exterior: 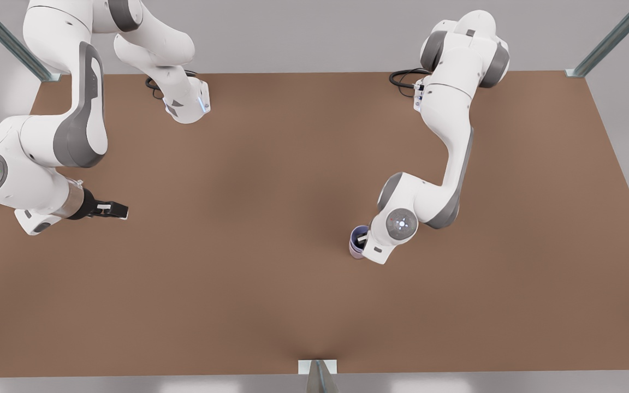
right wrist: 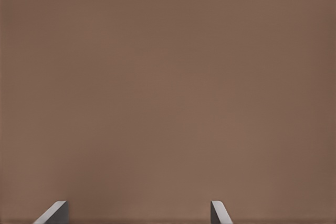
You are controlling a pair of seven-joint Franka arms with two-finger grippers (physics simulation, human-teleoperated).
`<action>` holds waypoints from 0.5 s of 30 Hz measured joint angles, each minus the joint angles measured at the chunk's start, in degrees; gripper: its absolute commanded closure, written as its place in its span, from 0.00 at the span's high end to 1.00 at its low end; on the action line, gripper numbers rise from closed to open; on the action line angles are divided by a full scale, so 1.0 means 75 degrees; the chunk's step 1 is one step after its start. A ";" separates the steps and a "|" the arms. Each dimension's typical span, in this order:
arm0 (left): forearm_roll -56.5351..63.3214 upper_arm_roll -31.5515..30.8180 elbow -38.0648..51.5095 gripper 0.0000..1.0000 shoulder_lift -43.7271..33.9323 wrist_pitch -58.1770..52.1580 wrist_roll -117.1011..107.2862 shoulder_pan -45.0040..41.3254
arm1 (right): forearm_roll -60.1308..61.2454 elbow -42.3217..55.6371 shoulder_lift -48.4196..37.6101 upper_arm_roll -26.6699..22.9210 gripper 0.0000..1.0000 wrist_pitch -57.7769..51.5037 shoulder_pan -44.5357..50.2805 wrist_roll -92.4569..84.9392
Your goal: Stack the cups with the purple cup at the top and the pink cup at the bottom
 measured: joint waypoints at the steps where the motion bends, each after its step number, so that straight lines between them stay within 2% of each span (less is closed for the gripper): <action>1: -0.0014 0.0000 0.0000 0.68 0.0014 0.0025 0.0004 0.0005 | 0.0000 -0.0001 0.0003 0.0000 1.00 -0.0001 -0.0003 -0.0001; 2: -0.0036 0.0001 -0.0001 0.94 0.0022 0.0053 0.0012 0.0007 | 0.0000 0.0000 0.0007 -0.0001 1.00 -0.0003 -0.0008 -0.0002; 3: -0.0065 0.0002 -0.0002 1.00 0.0026 0.0084 0.0023 0.0008 | 0.0000 0.0000 0.0007 -0.0003 1.00 -0.0003 -0.0010 -0.0003; 10: -0.0071 0.0018 0.0035 1.00 -0.0081 0.0131 0.0085 0.0101 | 0.0000 0.0001 0.0010 -0.0003 1.00 -0.0007 -0.0004 -0.0005; 13: 0.0009 0.0225 0.0371 0.99 -0.0536 -0.0358 0.0122 0.0160 | 0.0000 0.0001 0.0010 0.0000 1.00 -0.0008 0.0000 -0.0006; 15: 0.0043 0.0686 0.0513 0.99 -0.1271 -0.0999 0.0238 0.0185 | 0.0000 0.0001 0.0009 0.0000 1.00 -0.0008 0.0000 -0.0006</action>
